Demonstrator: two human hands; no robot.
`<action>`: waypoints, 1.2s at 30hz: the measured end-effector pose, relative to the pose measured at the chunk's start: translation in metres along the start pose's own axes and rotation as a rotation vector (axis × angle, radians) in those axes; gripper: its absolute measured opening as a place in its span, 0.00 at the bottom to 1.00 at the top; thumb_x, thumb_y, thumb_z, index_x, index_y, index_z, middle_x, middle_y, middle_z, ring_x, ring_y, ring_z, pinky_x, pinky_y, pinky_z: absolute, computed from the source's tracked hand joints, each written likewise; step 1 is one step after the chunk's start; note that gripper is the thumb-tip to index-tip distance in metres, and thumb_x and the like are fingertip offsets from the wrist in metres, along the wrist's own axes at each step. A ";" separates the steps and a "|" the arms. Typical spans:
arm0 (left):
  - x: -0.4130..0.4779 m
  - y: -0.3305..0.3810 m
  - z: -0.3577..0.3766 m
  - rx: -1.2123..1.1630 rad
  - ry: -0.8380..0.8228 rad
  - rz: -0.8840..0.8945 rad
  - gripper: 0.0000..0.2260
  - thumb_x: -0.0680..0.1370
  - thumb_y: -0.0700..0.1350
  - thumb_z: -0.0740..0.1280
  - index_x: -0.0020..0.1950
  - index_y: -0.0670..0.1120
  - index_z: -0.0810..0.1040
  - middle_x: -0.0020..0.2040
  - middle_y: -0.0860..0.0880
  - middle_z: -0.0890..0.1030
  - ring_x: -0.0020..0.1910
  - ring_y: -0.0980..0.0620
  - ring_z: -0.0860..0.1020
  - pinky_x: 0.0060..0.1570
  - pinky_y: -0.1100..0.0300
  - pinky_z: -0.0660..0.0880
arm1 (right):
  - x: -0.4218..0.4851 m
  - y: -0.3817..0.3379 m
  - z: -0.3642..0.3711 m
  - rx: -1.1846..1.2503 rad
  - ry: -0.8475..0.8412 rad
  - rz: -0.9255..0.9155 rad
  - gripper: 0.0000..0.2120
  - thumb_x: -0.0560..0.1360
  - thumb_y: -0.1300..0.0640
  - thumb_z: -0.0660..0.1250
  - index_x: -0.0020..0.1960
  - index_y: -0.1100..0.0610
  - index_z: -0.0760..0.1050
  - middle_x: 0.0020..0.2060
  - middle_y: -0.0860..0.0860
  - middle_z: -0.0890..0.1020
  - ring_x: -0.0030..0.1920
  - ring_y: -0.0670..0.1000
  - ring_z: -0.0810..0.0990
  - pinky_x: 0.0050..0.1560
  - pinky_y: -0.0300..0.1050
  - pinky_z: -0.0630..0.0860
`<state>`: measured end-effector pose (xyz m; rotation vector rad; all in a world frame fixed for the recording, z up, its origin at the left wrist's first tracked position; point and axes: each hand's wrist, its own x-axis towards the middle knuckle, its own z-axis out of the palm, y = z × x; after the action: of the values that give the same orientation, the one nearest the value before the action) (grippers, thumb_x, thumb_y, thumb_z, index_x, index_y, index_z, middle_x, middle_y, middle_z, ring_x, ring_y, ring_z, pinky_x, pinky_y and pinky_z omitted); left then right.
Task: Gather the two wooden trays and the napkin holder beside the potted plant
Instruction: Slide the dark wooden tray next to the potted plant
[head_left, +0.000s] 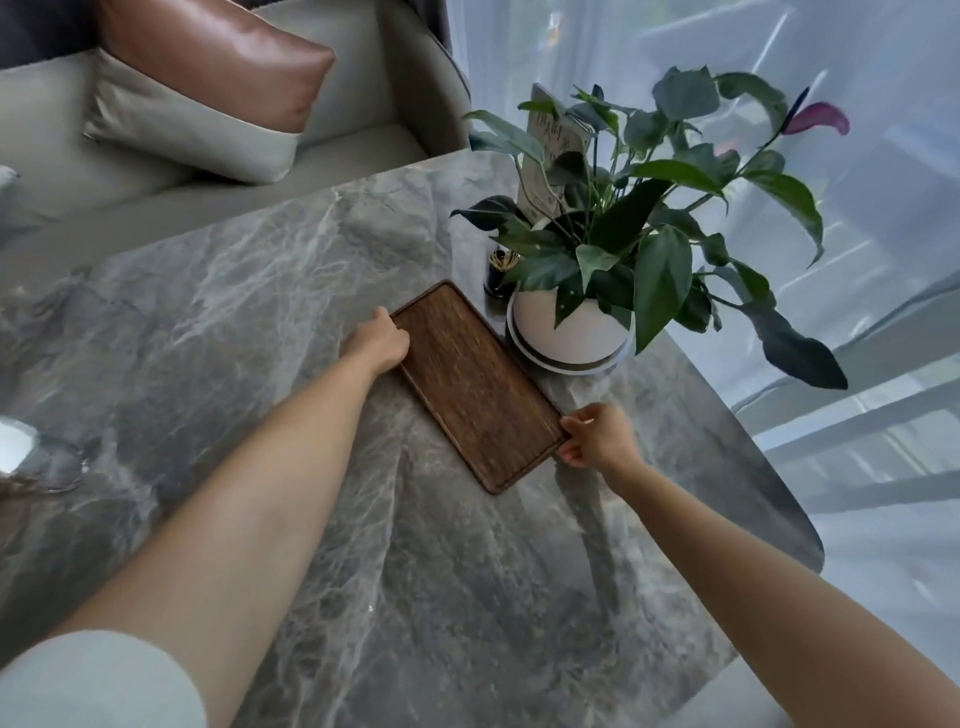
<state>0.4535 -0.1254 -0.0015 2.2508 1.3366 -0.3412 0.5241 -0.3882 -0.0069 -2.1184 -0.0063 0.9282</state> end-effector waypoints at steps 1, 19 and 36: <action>0.003 0.002 0.002 0.008 0.002 -0.005 0.20 0.78 0.44 0.56 0.68 0.39 0.62 0.67 0.32 0.69 0.65 0.34 0.69 0.62 0.49 0.68 | 0.004 0.000 -0.002 -0.013 -0.003 -0.004 0.14 0.76 0.62 0.62 0.32 0.58 0.71 0.20 0.53 0.77 0.24 0.52 0.77 0.36 0.49 0.80; 0.015 0.019 0.010 0.073 -0.005 0.129 0.23 0.77 0.38 0.53 0.72 0.38 0.58 0.72 0.34 0.61 0.71 0.36 0.61 0.71 0.47 0.61 | 0.006 -0.008 -0.005 0.024 -0.074 0.031 0.04 0.77 0.66 0.56 0.48 0.63 0.69 0.28 0.58 0.77 0.27 0.54 0.76 0.26 0.42 0.77; -0.052 -0.062 -0.035 0.431 0.237 0.337 0.27 0.81 0.53 0.49 0.77 0.46 0.43 0.79 0.47 0.44 0.77 0.48 0.44 0.74 0.47 0.44 | -0.064 -0.056 0.017 -0.523 0.189 -0.388 0.24 0.78 0.50 0.55 0.69 0.63 0.58 0.58 0.66 0.76 0.56 0.64 0.76 0.49 0.54 0.73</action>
<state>0.3729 -0.1211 0.0341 2.9006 1.0330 -0.2667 0.4837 -0.3579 0.0636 -2.5461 -0.6000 0.5253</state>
